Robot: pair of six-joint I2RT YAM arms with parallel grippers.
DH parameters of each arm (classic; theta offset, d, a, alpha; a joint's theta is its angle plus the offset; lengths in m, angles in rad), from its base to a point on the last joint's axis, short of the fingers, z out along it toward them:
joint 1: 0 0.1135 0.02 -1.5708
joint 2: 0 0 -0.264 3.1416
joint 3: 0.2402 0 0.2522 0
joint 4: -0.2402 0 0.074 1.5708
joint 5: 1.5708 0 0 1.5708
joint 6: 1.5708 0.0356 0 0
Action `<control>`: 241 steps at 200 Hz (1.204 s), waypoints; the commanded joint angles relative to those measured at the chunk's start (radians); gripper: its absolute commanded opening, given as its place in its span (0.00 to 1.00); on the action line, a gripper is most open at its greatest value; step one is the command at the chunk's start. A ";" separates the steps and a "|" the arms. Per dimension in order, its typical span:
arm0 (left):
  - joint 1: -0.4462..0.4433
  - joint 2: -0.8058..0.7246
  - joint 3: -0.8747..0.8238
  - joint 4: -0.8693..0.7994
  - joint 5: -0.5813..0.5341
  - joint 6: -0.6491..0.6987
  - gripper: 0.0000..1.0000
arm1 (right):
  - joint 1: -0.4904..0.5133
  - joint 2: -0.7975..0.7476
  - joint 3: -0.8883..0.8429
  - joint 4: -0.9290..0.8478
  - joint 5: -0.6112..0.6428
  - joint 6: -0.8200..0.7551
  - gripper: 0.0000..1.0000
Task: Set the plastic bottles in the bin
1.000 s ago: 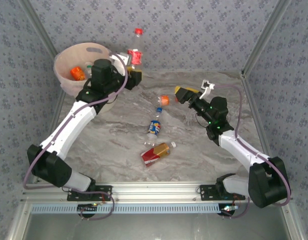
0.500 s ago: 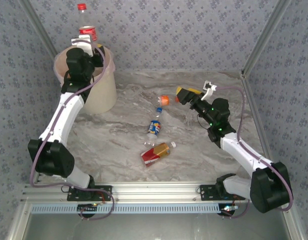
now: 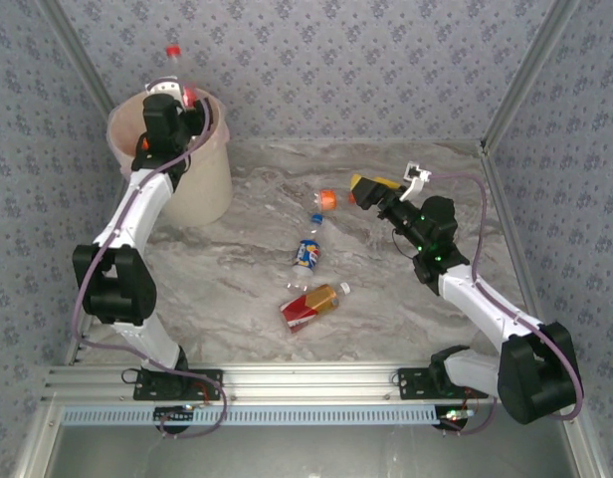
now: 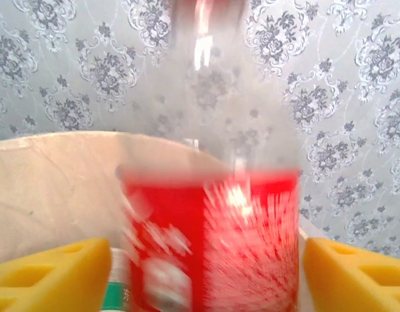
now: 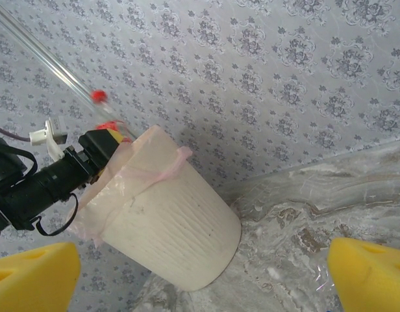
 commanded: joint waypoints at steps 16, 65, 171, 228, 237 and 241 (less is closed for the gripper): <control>0.022 -0.030 0.000 -0.057 0.063 -0.106 0.88 | -0.007 -0.008 0.002 -0.018 0.008 -0.022 1.00; 0.030 -0.068 0.014 -0.118 0.150 -0.147 0.97 | -0.006 -0.007 -0.004 -0.032 0.042 -0.021 1.00; -0.004 -0.165 0.088 -0.323 0.264 -0.242 0.98 | -0.008 -0.036 -0.020 -0.220 0.265 -0.024 1.00; -0.183 -0.184 0.161 -0.509 0.122 -0.113 0.98 | -0.021 -0.057 -0.078 -0.253 0.368 0.003 1.00; -0.213 -0.175 0.167 -0.531 0.093 -0.109 0.98 | -0.022 -0.058 -0.081 -0.252 0.373 0.007 1.00; -0.226 -0.172 0.166 -0.538 0.080 -0.111 0.98 | -0.024 -0.058 -0.081 -0.253 0.374 0.008 1.00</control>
